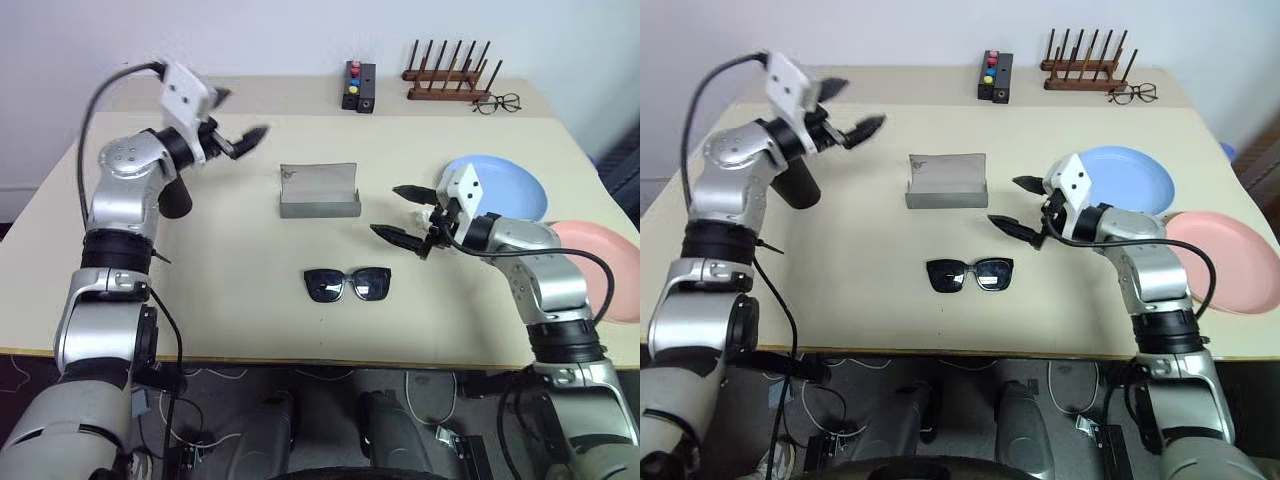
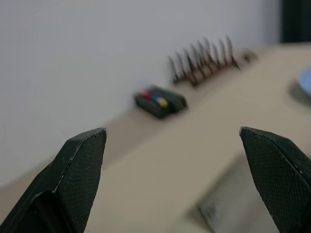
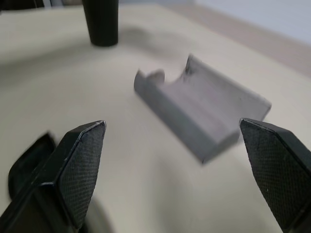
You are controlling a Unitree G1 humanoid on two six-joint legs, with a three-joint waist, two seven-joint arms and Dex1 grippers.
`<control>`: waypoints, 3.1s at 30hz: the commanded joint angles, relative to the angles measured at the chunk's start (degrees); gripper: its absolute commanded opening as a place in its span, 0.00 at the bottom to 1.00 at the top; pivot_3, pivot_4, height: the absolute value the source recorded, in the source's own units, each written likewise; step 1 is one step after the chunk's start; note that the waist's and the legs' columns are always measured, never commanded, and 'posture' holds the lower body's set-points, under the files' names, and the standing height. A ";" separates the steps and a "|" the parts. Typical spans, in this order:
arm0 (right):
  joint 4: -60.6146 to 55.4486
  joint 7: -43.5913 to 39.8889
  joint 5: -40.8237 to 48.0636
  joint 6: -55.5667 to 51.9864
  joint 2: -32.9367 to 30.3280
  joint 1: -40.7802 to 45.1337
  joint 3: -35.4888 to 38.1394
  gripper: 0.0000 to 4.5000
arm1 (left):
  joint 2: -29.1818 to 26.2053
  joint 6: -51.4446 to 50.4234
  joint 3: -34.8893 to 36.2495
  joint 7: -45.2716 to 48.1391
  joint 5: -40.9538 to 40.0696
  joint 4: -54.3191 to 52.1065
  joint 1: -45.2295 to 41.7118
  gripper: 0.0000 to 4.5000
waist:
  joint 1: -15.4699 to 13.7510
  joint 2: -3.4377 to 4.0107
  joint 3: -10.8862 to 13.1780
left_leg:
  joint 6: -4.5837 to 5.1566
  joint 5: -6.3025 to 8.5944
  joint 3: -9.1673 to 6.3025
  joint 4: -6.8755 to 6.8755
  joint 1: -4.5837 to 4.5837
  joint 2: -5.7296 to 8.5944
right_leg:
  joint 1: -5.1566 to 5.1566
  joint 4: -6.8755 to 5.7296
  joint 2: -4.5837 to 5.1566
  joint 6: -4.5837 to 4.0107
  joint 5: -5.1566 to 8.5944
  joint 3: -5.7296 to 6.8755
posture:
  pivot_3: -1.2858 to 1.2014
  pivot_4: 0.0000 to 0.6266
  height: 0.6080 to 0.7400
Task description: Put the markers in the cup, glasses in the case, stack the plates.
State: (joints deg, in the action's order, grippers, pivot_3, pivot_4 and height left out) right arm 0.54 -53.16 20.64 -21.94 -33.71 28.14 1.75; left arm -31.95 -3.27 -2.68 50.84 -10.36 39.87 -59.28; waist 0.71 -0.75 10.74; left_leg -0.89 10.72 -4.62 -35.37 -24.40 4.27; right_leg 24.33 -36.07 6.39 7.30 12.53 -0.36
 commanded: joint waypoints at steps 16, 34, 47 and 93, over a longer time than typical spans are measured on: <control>-28.02 10.37 10.61 -18.83 -7.79 -16.81 15.46 1.00 | 6.87 13.06 -10.29 17.30 14.67 26.69 -14.64 0.99 | -0.22 -0.20 0.12 | 0.13 0.08 -0.12 -0.23 -0.15 -0.13 | 0.00 0.02 0.10 0.06 0.04 0.03 | 0.52 0.24 1.00; -36.50 13.35 15.46 -20.89 -10.09 -23.13 18.69 1.00 | 12.29 14.83 -12.01 10.60 25.38 35.26 -19.36 0.99 | -0.24 -0.30 0.18 | 0.33 0.21 -0.14 -0.72 -0.42 -0.11 | -0.04 0.01 0.16 0.20 0.11 0.15 | 0.52 0.24 1.00; -37.71 12.74 16.30 -19.00 -10.42 -28.92 23.09 1.00 | 11.62 13.05 -12.10 9.52 27.50 36.85 -17.96 0.99 | -0.25 -0.30 0.18 | 0.34 0.21 -0.15 -0.74 -0.43 -0.10 | -0.04 -0.01 0.17 0.20 0.12 0.20 | 0.52 0.24 1.00; -35.28 14.82 15.06 -13.50 -9.58 -29.43 18.95 1.00 | 10.34 15.53 -10.93 31.53 23.43 21.55 -7.69 0.01 | -0.22 -0.29 0.17 | 0.35 0.21 -0.21 -0.82 -0.44 -0.10 | -0.10 -0.03 0.20 0.20 0.11 0.27 | 0.52 0.24 1.00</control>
State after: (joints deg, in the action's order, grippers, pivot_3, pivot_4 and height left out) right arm -33.38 -38.63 35.11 -35.92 -43.43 -2.07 20.38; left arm -21.02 13.08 -13.82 82.59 14.28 63.80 -67.14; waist 0.49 -1.04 10.92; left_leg -0.54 10.92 -4.84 -36.20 -24.84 4.17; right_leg 24.22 -36.11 6.59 7.50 12.64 -0.10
